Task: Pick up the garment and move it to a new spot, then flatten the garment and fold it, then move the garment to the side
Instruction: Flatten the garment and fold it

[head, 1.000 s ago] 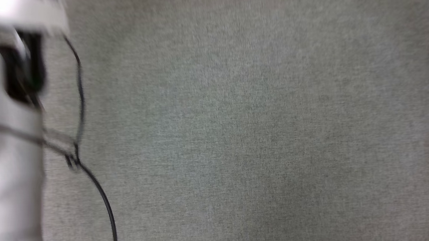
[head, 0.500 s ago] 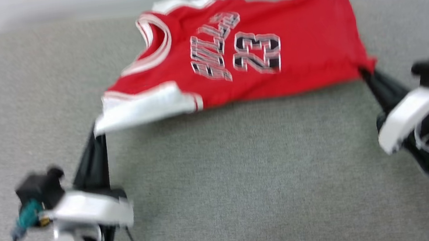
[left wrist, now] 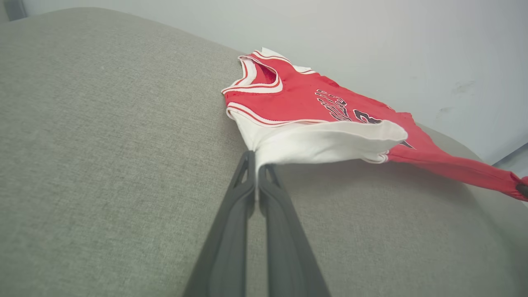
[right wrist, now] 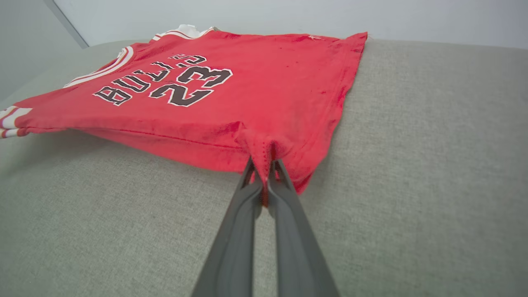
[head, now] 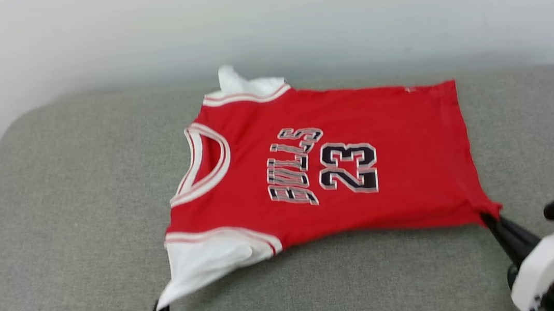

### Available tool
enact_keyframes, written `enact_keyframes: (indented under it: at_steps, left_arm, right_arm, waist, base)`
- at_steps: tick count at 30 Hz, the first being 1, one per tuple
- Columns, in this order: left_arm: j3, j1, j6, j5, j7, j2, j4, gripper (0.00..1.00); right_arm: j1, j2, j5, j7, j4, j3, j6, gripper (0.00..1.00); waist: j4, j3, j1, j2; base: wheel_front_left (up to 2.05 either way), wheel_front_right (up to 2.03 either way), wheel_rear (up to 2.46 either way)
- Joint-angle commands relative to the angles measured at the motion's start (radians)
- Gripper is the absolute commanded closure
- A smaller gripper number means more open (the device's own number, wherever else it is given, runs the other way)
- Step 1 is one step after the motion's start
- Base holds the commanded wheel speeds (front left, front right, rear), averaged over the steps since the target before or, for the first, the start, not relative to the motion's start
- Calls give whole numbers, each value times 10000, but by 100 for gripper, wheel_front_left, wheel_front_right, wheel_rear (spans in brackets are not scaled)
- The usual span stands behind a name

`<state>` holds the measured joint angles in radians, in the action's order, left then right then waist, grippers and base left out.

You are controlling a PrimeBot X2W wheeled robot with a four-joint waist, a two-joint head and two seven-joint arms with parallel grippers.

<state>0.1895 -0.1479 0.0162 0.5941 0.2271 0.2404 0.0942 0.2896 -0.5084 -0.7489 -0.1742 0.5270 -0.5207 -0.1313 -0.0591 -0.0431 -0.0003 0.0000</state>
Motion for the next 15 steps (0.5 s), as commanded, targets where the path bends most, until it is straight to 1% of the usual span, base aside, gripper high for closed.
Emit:
enact_keyframes:
  at_steps: [1, 6, 13, 15]
  left_arm:
    - [-13, -212, -34, 30, 11, -31, -60, 100]
    - [81, -1087, -100, 296, -127, -144, -198, 100]
    - [190, -1839, -109, 633, -254, -304, -186, 100]
    - [118, -2041, -145, 679, -231, -270, -126, 100]
  right_arm:
    - [-313, -52, -44, 54, -68, 79, 12, 100]
    - [-1447, -96, 46, 235, -454, 487, 12, 100]
    - [-2843, 69, 292, 464, -936, 1106, 12, 100]
    - [-3230, 118, 325, 541, -1060, 1305, 12, 100]
  waist:
    - [16, 199, 3, 0]
    - [2, 501, 3, 0]
    - [-80, 713, 3, 0]
    - [-101, 767, 3, 0]
  base:
    - [0, 0, 0]
    - [0, 0, 0]
    - [0, 0, 0]
    - [0, 0, 0]
